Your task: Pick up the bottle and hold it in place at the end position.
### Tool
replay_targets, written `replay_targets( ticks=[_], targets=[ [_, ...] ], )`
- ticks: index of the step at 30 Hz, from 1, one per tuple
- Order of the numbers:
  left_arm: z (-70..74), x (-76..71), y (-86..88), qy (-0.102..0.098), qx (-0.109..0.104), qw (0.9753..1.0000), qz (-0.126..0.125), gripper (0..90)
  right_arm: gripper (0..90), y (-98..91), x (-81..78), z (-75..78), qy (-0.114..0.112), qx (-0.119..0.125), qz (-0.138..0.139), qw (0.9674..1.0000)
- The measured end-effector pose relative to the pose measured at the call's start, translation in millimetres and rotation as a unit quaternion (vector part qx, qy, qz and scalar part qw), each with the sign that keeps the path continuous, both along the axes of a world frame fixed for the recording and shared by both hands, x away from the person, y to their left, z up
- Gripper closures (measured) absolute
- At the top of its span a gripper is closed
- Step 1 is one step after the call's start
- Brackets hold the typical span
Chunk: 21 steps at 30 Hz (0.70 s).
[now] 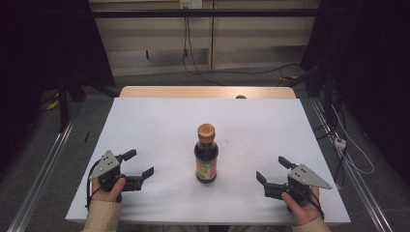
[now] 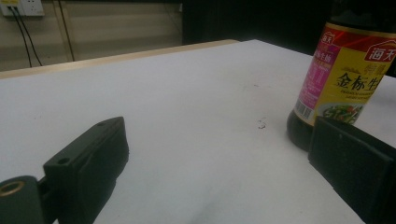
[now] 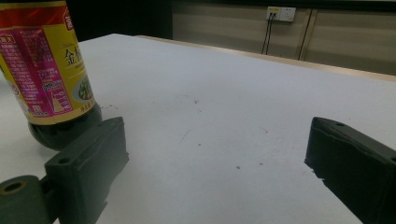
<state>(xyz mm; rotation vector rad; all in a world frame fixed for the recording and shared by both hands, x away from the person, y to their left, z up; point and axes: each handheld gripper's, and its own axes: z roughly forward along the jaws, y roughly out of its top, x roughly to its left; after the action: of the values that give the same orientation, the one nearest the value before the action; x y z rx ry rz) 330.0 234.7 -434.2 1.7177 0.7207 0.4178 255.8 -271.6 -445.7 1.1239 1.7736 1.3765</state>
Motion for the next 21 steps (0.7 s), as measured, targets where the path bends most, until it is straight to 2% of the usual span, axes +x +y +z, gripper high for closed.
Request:
replay_targets(
  ticks=[9, 16, 18, 21],
  targets=[
    [2.1, 1.6, -5.1, -0.002, -0.002, 1.0, -0.009, 4.8, 5.0, 0.7, 0.3, 0.1, 0.0, -0.002, 0.001, 1.0],
    [7.7, 3.5, -16.4, -0.008, -0.015, 0.9995, -0.027, 4.2, 4.9, 0.9, 0.8, 0.2, 0.0, -0.002, 0.003, 1.0],
    [10.8, 3.3, -20.0, -0.018, -0.019, 0.9992, -0.029, 4.2, 4.9, 1.0, 0.9, 0.3, -0.001, -0.002, 0.003, 1.0],
    [16.7, 2.2, -26.9, -0.02, -0.029, 0.9987, -0.036, 4.2, 4.9, 0.9, 0.9, 0.3, -0.001, -0.002, 0.004, 1.0]
  ],
)
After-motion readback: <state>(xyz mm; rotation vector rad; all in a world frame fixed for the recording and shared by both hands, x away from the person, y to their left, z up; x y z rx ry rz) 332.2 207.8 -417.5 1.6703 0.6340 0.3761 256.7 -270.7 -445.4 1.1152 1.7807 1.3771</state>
